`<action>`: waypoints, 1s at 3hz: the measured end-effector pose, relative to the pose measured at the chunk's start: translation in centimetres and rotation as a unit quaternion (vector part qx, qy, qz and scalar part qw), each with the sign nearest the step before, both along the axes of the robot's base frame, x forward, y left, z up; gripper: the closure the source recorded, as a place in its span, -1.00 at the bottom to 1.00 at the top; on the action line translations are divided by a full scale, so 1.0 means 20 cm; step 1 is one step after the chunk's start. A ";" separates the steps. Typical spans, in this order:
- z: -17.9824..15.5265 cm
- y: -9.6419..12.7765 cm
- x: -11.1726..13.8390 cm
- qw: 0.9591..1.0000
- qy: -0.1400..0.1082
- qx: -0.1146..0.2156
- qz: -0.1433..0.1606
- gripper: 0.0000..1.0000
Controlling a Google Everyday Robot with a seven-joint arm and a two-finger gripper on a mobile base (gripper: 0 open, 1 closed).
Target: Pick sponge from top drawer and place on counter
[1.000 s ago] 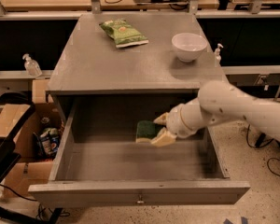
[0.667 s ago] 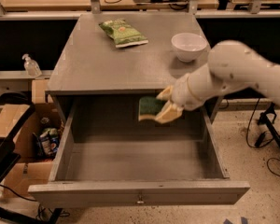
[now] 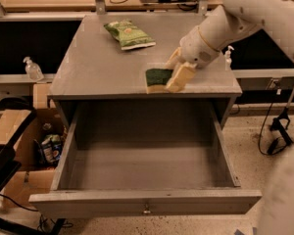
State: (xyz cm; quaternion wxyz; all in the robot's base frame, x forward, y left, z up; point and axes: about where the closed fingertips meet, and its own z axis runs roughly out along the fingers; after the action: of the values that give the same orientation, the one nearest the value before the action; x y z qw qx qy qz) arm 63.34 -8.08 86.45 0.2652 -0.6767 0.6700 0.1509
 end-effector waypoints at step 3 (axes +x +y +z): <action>0.43 0.25 0.30 0.998 -0.004 0.021 -0.061 1.00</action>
Offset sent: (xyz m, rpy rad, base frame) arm 0.1000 0.0609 0.1342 0.1181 -0.1092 -0.1762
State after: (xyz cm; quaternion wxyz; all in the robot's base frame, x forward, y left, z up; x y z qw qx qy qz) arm 69.29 -3.10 95.03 0.2907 -0.6291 0.7060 0.1459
